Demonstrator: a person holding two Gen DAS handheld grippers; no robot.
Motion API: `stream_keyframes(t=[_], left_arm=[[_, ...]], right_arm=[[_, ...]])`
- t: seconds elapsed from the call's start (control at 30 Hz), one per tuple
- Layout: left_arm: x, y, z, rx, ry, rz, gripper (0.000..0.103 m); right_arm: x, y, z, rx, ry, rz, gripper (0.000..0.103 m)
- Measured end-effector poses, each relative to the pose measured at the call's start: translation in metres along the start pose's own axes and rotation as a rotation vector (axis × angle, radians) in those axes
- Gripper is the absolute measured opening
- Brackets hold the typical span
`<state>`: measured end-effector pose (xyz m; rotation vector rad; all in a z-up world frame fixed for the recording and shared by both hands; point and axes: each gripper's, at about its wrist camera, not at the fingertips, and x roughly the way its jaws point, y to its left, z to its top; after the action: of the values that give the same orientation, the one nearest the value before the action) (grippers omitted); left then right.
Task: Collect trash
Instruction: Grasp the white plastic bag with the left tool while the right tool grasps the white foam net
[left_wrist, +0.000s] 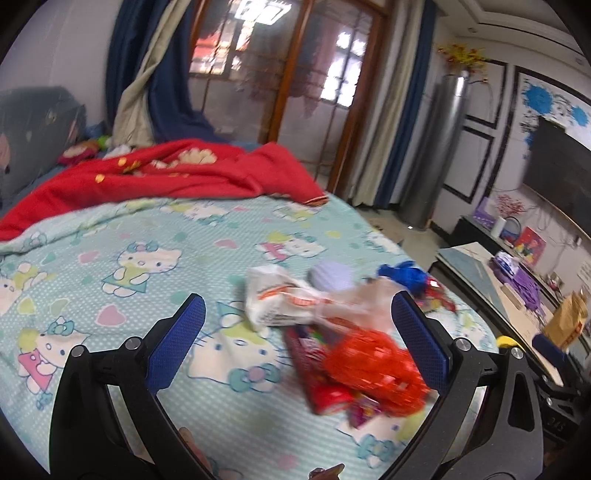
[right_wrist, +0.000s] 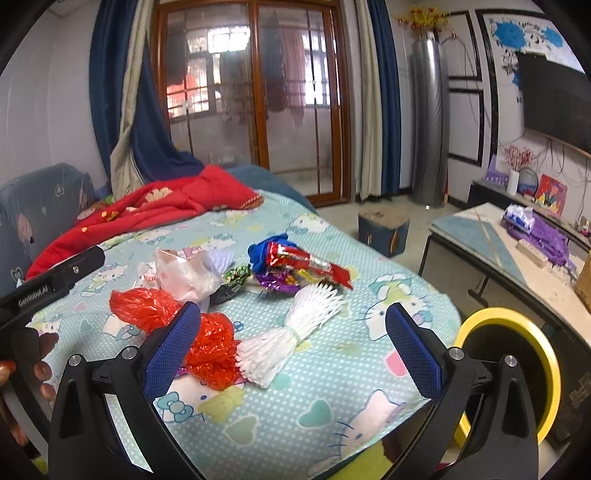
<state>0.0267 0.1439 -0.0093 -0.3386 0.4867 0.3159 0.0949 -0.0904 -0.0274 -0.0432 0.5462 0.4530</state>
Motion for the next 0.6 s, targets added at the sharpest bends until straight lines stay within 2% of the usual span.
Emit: stream_keyframes(t=[0.23, 0.43, 0.6], left_arm=[[0.043, 0.029, 0.016, -0.068, 0.116, -0.023, 0.093], [0.078, 0.033, 0.024, -0.072, 0.152, -0.069, 0.093], [0.113, 0.045, 0.024, -0.157, 0.225, -0.083, 0.093]], right_arm=[[0.036, -0.006, 0.001, 0.069, 0.092, -0.012, 0.097], [0.066, -0.014, -0.001, 0.162, 0.173, 0.006, 0.096], [0.087, -0.015, -0.007, 0.202, 0.247, 0.037, 0.078]])
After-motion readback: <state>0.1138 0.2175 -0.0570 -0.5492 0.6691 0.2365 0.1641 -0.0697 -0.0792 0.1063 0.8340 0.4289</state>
